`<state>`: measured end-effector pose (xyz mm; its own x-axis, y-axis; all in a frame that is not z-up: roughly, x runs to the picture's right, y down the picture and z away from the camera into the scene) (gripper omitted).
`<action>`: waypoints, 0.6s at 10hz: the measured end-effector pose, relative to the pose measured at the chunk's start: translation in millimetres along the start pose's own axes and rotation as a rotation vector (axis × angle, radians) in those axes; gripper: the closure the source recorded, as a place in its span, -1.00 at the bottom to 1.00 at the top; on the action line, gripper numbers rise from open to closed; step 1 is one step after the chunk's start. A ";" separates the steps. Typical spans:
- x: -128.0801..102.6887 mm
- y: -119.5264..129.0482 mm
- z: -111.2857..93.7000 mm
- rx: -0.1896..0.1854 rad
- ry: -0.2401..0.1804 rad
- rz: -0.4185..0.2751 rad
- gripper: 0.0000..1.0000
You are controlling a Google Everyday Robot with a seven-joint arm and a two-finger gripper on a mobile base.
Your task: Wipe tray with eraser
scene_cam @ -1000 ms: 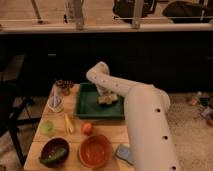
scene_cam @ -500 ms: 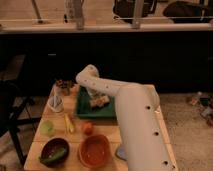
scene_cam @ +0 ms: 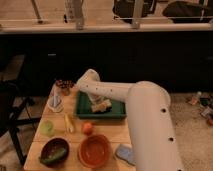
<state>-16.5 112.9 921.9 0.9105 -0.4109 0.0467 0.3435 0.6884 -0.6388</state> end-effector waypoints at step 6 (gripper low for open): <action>45.3 -18.8 17.0 -0.035 0.025 0.108 1.00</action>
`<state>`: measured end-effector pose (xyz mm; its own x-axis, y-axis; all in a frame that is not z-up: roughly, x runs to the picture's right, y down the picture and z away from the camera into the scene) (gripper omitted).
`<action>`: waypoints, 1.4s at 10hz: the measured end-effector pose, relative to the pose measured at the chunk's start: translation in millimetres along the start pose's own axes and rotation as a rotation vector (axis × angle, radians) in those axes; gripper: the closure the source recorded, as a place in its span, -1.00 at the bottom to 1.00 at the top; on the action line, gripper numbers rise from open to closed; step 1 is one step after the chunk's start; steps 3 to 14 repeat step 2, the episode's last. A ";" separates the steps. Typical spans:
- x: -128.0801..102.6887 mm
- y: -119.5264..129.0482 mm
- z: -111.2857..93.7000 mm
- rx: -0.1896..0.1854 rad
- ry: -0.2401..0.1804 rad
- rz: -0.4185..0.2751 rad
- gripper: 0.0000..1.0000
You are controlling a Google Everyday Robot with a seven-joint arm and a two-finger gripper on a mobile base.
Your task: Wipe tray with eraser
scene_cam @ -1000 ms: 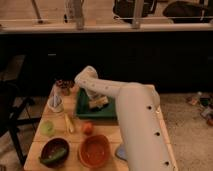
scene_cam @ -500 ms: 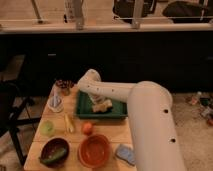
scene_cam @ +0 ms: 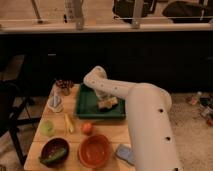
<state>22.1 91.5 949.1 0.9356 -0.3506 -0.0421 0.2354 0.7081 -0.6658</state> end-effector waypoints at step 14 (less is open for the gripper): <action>1.4 -12.1 -4.8 0.014 0.002 0.005 1.00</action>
